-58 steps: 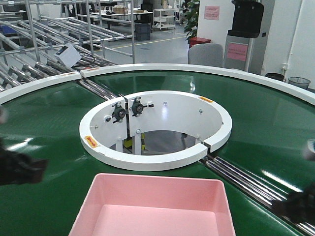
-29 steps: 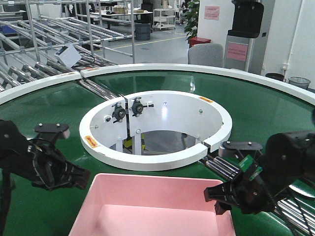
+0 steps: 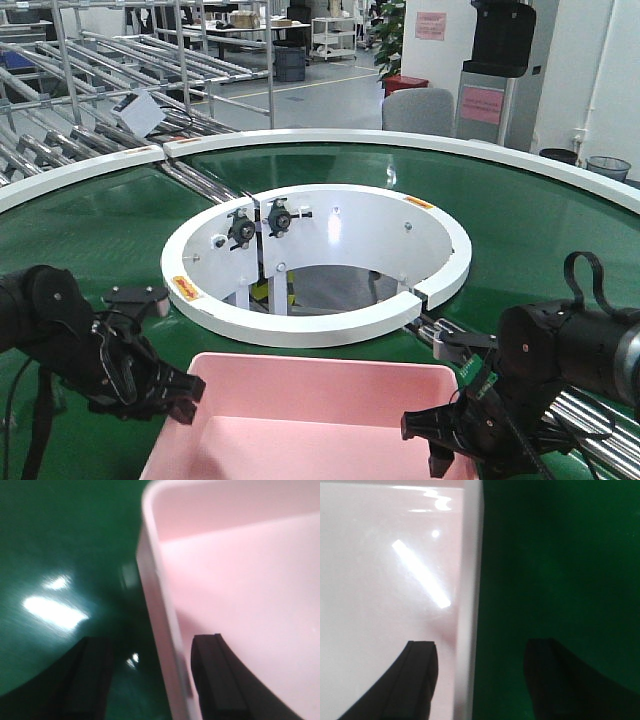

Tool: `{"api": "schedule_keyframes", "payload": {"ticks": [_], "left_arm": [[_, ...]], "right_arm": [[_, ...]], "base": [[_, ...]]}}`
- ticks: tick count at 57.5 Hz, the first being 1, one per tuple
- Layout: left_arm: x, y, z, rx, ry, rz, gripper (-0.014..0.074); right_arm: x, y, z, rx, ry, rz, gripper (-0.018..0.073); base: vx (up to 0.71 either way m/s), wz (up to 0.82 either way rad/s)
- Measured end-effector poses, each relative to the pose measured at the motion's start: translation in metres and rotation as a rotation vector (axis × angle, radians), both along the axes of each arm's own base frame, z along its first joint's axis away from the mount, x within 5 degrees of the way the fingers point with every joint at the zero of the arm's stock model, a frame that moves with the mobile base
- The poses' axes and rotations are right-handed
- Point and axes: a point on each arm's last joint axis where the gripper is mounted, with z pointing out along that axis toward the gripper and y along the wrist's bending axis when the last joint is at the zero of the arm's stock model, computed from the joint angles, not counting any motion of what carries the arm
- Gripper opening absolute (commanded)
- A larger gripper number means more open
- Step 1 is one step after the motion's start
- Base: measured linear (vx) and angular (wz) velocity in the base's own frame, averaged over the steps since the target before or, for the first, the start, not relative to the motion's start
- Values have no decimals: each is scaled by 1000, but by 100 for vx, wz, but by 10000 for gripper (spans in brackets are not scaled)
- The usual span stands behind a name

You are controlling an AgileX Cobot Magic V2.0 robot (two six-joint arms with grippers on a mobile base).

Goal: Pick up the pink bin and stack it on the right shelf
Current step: 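Lower both grippers onto opposite side walls of the pink bin, then close both grippers on the bin walls and lift it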

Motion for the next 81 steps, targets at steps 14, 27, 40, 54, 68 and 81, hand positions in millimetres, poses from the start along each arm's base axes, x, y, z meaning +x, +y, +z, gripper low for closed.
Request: {"api": "schedule_keyframes", "payload": {"ticks": [14, 27, 40, 54, 68, 81], "left_arm": [[-4, -7, -3, -15, 40, -18, 463], [-1, -8, -9, -13, 49, -15, 372], [-1, -8, -14, -13, 70, -16, 225], [-1, -10, -14, -38, 80, -1, 31], [-3, -10, -8, -52, 81, 15, -2], [-25, -5, 52, -102, -53, 32, -2]], "right_arm": [[0, 1, 0, 12, 0, -6, 419], [-1, 1, 0, 17, 15, -10, 272], [-2, 2, 0, 29, 20, -16, 106], [-1, 2, 1, 29, 20, -15, -14], [-2, 1, 25, 22, -28, -4, -11], [-15, -4, 81, 39, -139, 9, -9]], "base": [[0, 0], [0, 0], [0, 0], [0, 0], [0, 0], [0, 0]]}}
